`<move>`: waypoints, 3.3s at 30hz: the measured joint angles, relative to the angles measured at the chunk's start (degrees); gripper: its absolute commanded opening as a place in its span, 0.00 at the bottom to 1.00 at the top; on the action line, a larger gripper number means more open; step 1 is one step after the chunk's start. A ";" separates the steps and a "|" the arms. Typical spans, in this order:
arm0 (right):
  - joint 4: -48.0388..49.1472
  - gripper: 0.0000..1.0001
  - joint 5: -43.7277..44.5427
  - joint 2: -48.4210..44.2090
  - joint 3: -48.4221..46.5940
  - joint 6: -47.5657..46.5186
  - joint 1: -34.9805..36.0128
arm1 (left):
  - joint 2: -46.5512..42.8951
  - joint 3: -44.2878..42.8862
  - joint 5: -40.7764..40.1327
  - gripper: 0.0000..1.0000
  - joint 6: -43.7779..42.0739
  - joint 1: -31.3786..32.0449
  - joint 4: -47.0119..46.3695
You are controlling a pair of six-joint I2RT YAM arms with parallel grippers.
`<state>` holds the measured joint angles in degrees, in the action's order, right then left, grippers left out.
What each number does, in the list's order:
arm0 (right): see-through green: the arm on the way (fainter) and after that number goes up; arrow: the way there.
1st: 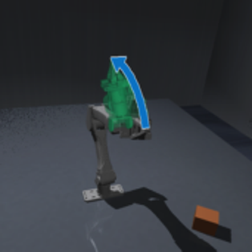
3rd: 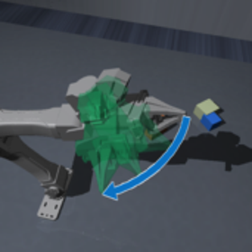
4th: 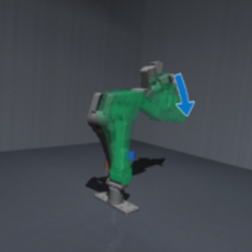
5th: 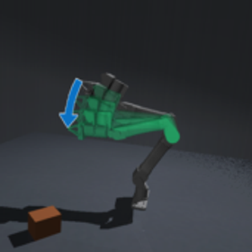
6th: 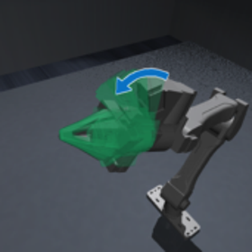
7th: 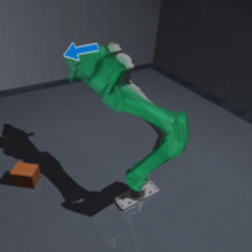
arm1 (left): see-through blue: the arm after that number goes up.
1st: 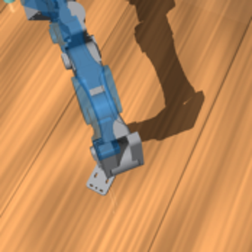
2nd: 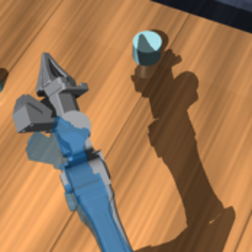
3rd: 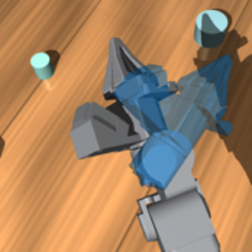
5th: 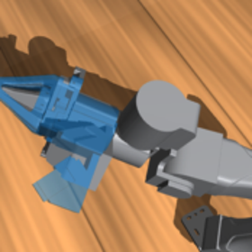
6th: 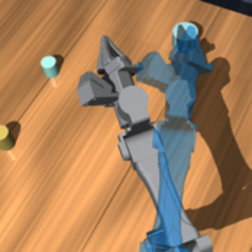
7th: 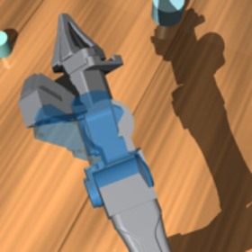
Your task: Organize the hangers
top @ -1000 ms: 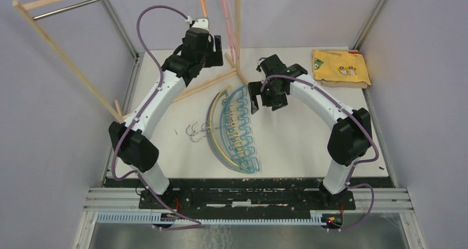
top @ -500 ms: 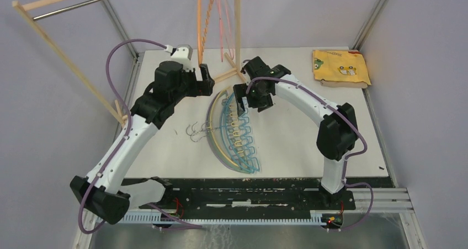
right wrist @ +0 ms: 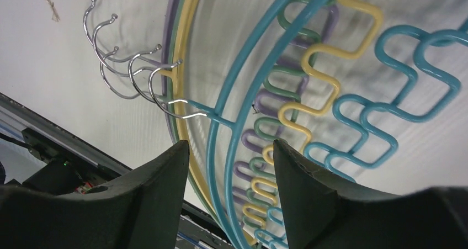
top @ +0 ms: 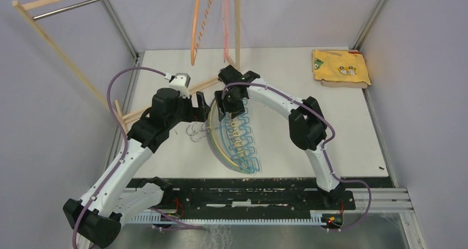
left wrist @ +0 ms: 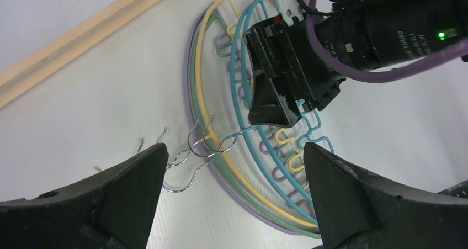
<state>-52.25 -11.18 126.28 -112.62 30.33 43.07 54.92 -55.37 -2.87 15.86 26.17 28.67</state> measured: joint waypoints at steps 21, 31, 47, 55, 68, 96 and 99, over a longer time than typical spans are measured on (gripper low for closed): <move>7.67 0.02 -2.75 5.90 2.49 6.78 0.68 | -8.70 4.11 1.22 0.97 0.50 0.00 5.03; 16.09 0.01 -4.52 -0.72 12.26 16.00 -0.57 | -14.38 5.14 4.72 0.96 0.48 0.00 5.49; 43.32 0.01 -8.72 -12.55 15.47 43.36 -2.86 | -18.64 8.39 9.14 0.97 0.55 0.04 3.67; 51.56 0.01 -10.93 -12.55 15.47 53.83 -2.69 | -18.60 14.23 8.59 0.96 0.55 0.04 1.29; 56.65 0.23 -14.01 -12.57 16.17 60.57 -3.08 | -16.09 18.25 4.31 0.03 2.58 0.04 -0.92; 9.92 0.91 -2.21 -26.99 23.50 17.03 -13.55 | -4.92 -3.30 -38.12 0.03 5.49 0.20 11.91; 8.83 0.91 -1.66 -26.99 24.26 15.89 -14.32 | -1.46 -7.78 -40.13 0.03 1.20 0.20 8.81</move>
<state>-43.42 -12.84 99.29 -88.36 46.22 28.75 53.45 -63.16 -43.00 17.06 26.37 37.47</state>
